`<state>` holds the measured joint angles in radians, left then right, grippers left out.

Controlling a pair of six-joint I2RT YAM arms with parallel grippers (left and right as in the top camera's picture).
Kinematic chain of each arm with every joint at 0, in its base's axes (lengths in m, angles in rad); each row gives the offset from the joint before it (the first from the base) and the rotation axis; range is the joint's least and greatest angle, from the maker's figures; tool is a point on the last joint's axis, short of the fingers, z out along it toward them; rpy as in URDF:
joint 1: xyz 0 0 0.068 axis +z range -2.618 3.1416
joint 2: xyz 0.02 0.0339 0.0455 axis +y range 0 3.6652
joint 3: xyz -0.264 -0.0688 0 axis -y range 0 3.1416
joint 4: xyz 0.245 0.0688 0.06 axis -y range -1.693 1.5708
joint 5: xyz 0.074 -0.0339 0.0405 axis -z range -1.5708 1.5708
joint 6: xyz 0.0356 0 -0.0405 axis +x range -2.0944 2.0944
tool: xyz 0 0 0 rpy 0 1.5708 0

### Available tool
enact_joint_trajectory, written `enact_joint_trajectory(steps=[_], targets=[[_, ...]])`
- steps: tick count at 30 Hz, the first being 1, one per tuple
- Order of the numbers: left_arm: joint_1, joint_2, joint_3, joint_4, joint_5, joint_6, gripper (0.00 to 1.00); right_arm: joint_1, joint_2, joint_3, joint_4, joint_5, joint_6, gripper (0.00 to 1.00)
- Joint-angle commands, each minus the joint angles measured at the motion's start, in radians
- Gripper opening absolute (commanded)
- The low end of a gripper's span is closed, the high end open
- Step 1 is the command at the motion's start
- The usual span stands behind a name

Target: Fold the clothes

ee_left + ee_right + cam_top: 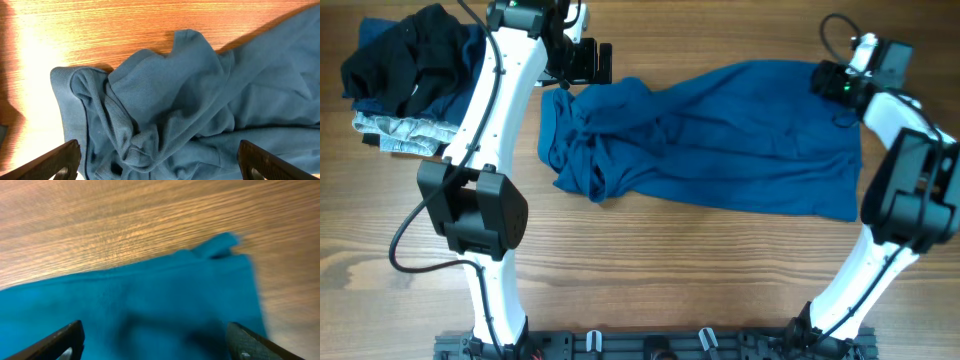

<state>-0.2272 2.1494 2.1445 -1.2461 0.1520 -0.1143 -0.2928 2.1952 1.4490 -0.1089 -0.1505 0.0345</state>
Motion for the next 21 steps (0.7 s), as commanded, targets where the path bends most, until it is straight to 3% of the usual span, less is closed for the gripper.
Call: enact_joint_trajectory(steps=[1,11,15,21], targets=[[0.003,-0.021,0.019,0.000,0.008,-0.006,1.00,0.034,0.080,0.013,0.063,0.086,-0.014,0.89],[0.003,-0.021,0.019,-0.010,0.008,-0.006,1.00,0.039,0.109,0.013,0.238,0.231,-0.008,0.89],[0.003,-0.021,0.019,-0.021,-0.001,-0.006,1.00,0.038,0.129,0.013,0.258,0.241,-0.005,0.77],[0.003,-0.021,0.019,-0.030,-0.007,-0.006,1.00,0.039,0.182,0.013,0.261,0.232,-0.004,0.70]])
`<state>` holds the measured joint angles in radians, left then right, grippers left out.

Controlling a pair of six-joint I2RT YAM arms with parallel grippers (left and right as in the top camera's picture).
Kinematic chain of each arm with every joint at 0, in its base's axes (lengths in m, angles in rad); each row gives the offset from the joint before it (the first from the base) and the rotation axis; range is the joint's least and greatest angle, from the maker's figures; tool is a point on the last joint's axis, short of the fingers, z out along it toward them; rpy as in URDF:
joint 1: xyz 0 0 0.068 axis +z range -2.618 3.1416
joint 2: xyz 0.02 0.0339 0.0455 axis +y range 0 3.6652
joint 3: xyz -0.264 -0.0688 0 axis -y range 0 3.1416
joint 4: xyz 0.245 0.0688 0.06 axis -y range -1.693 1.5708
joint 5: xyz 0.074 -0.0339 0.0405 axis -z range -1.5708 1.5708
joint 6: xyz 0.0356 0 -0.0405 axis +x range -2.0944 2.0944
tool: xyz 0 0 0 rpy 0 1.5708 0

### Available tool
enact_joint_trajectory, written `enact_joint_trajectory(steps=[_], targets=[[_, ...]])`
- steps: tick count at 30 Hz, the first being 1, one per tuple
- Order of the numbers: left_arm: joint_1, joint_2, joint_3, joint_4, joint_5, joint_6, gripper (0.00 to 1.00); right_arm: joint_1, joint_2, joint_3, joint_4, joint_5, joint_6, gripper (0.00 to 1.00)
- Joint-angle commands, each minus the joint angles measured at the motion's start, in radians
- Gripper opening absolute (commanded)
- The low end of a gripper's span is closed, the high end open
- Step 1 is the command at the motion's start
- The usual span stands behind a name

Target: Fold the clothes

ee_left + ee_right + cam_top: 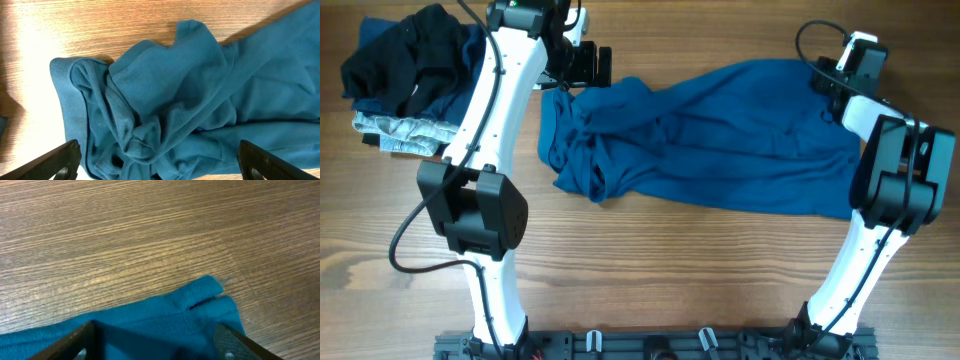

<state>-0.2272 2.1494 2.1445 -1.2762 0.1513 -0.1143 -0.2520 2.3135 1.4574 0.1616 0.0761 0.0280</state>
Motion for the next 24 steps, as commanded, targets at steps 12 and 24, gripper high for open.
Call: enact_joint_trajectory(steps=[12,24], targets=[[0.003,-0.021,0.019,-0.014,-0.006,-0.006,0.87,-0.003,0.015,0.246,-0.393,0.010,0.087,0.04],[0.042,-0.021,0.019,-0.076,-0.066,-0.006,0.84,-0.043,-0.307,0.346,-0.900,-0.093,0.088,0.04]])
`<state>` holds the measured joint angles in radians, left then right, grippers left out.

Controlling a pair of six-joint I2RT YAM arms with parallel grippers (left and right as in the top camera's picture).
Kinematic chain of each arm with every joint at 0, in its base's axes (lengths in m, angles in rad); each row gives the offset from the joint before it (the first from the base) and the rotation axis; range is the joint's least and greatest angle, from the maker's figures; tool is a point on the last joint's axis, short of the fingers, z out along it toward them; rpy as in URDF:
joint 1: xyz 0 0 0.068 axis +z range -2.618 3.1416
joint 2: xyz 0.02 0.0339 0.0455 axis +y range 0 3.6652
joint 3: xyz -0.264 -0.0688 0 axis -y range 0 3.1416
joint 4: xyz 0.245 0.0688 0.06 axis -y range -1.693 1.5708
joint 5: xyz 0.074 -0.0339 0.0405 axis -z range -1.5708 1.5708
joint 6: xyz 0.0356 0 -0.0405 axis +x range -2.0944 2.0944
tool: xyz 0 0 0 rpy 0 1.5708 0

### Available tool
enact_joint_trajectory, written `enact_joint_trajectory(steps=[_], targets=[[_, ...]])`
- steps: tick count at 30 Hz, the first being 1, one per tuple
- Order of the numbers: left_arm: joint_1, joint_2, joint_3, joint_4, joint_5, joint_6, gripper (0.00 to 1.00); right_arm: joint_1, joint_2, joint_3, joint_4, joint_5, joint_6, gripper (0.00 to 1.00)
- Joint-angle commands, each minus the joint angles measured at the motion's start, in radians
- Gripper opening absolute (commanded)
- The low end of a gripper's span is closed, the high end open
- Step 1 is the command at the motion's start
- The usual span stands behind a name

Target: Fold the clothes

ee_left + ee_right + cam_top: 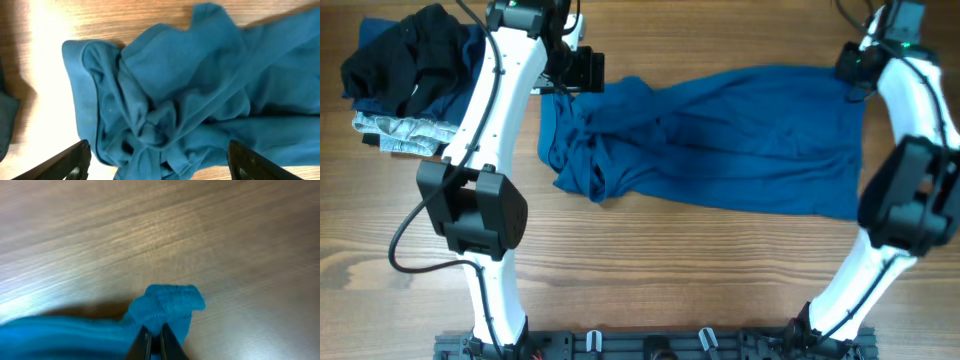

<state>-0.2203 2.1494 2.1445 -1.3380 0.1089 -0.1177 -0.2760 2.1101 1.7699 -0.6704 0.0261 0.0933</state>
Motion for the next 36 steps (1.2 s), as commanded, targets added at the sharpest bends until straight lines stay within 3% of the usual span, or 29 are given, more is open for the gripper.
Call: enact_joint_trajectory(steps=[1,7,12,23,28,30,31,36], targets=[[0.047,-0.021,0.019,-0.020,-0.024,-0.003,0.83,-0.022,-0.119,0.033,-0.103,-0.046,0.023,0.04],[0.119,-0.021,0.019,-0.056,-0.023,-0.003,0.81,-0.033,-0.138,0.021,-0.377,-0.101,0.040,0.04],[0.140,-0.021,0.019,-0.079,-0.024,0.006,0.81,-0.041,-0.137,-0.016,-0.494,-0.082,0.039,0.04],[0.140,-0.021,0.019,-0.081,-0.048,0.010,0.81,-0.211,-0.137,-0.216,-0.475,-0.085,0.019,0.04],[0.140,-0.021,0.019,-0.081,-0.055,0.010,0.80,-0.215,-0.137,-0.245,-0.447,-0.132,-0.020,0.06],[0.140,-0.021,0.019,-0.085,-0.061,0.010,0.80,-0.208,-0.137,-0.245,-0.456,-0.155,-0.023,0.61],[0.140,-0.021,0.019,-0.086,-0.064,0.010,0.80,-0.208,-0.137,-0.245,-0.461,-0.158,-0.023,0.72],[0.140,-0.021,0.019,-0.096,-0.085,0.010,0.80,-0.211,-0.137,-0.246,-0.474,-0.161,-0.021,0.83]])
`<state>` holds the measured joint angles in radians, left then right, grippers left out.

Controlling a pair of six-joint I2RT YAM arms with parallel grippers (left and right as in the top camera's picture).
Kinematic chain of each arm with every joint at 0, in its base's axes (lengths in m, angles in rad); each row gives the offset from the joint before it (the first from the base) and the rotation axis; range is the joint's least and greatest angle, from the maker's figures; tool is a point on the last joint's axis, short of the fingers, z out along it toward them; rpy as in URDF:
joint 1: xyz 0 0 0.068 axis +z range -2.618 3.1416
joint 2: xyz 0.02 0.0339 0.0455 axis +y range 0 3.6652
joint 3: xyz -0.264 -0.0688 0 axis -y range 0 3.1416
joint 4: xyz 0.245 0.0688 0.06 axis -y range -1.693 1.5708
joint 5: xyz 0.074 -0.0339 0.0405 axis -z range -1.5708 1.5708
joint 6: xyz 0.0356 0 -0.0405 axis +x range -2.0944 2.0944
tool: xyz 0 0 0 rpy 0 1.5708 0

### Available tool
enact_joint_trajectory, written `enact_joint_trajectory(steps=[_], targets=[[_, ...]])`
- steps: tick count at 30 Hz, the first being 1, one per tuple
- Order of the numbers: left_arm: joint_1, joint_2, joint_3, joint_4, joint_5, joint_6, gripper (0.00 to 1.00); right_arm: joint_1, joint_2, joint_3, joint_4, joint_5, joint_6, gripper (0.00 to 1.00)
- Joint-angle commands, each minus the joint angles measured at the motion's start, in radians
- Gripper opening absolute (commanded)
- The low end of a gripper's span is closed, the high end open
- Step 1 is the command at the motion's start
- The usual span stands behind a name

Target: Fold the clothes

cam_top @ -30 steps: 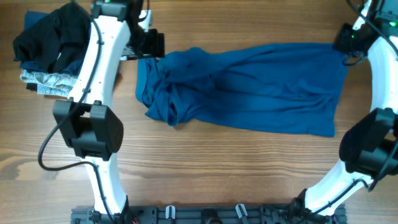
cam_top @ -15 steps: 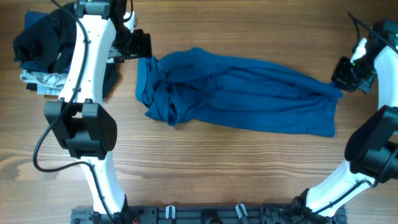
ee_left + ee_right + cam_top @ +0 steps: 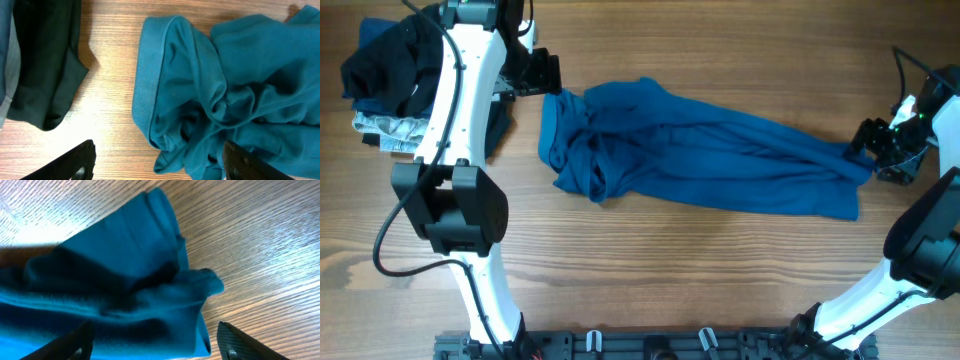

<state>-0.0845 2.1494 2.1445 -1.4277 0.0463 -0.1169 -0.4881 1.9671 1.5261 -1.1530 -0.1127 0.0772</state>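
A blue garment (image 3: 710, 160) lies crumpled across the middle of the table, bunched at its left end and narrowing to the right. My left gripper (image 3: 542, 73) hovers open by the bunched left end, where a rolled hem (image 3: 150, 85) shows in the left wrist view between its wide-apart fingers (image 3: 75, 162). My right gripper (image 3: 877, 150) is open at the garment's right end. There the corner (image 3: 150, 240) lies doubled over under the gripper (image 3: 155, 347), and nothing is gripped.
A pile of other clothes (image 3: 405, 70), black, blue and grey, sits at the far left corner. A dark piece of it (image 3: 45, 65) lies just left of the blue garment. The bare wooden table (image 3: 670, 280) stretches along the front.
My right gripper was shut on the garment's far right corner at the back. It is now open lower on the right, with that corner laid toward the front. My left gripper has shifted left.
My right gripper stood open at the garment's far right corner, then right over it, then shut on it. Now the corner is released nearer the front, and the right end is narrower. My left gripper stayed open by the bunched left end.
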Motion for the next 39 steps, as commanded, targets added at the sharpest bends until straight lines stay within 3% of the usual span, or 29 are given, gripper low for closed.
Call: enact_joint_trajectory(steps=[1,9,15,16,18,19,20,21,22,28,39], targets=[[0.005,-0.021,0.019,-0.006,-0.022,0.008,0.80,0.002,0.006,-0.008,0.023,-0.023,0.000,0.84],[0.005,-0.021,0.019,-0.005,-0.022,0.008,0.80,0.004,0.006,-0.204,0.219,-0.024,0.000,0.86],[0.005,-0.021,0.019,-0.005,-0.022,0.008,0.81,0.040,0.006,-0.412,0.476,-0.072,-0.051,0.85],[0.004,-0.021,0.019,-0.005,-0.022,0.008,0.81,0.045,0.006,-0.435,0.512,-0.072,-0.050,0.80],[0.004,-0.021,0.019,-0.005,-0.022,0.008,0.81,0.053,0.006,-0.453,0.550,-0.086,-0.048,0.58],[0.004,-0.021,0.019,-0.006,-0.022,0.008,0.81,0.053,0.006,-0.453,0.557,-0.101,-0.048,0.34],[0.004,-0.021,0.019,-0.006,-0.022,0.008,0.81,0.053,0.006,-0.453,0.565,-0.127,-0.047,0.20],[0.004,-0.021,0.019,-0.006,-0.022,0.008,0.81,0.053,0.006,-0.452,0.572,-0.154,-0.042,0.09],[0.004,-0.021,0.019,-0.006,-0.022,0.008,0.81,0.049,0.006,-0.449,0.573,-0.160,-0.016,0.04],[0.004,-0.021,0.019,-0.007,-0.021,-0.003,0.80,-0.037,0.006,-0.326,0.507,-0.275,-0.003,0.04],[0.004,-0.021,0.019,-0.005,-0.022,-0.003,0.81,-0.197,0.006,-0.087,0.381,-0.254,-0.068,0.04]])
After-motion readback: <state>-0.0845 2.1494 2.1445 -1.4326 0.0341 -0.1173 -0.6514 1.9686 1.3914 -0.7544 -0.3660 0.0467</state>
